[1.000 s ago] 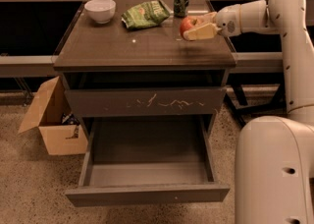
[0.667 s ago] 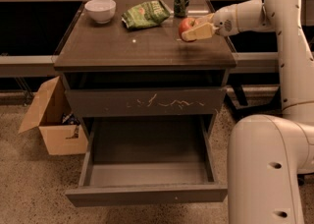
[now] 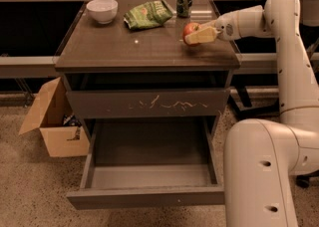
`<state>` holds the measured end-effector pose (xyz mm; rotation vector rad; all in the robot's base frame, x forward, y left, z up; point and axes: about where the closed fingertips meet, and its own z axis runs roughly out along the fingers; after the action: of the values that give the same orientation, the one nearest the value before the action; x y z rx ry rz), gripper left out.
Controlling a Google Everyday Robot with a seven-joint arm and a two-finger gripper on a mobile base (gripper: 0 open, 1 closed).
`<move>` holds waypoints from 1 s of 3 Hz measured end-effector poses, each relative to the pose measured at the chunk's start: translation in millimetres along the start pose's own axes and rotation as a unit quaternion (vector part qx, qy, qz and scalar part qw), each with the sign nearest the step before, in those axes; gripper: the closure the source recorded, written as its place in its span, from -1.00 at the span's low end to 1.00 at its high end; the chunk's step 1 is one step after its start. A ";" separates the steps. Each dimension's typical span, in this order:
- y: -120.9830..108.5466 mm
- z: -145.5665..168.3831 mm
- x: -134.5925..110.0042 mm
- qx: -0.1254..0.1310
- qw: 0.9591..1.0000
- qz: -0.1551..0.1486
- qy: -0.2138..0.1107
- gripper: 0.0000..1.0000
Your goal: Pick apple from middle drawer and place on counter
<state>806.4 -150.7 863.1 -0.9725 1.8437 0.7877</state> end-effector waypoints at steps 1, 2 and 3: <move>-4.5 1.6 3.0 0.005 1.000 0.006 0.001 0.02; -7.6 1.1 5.0 0.008 1.000 0.011 0.001 -0.44; -10.4 -1.3 6.7 0.013 1.000 0.015 0.001 -0.90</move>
Offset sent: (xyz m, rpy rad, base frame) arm 0.0327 -0.0310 0.0076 0.0014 0.0130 -0.0433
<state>812.8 -158.9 856.2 -0.9327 1.8693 0.7790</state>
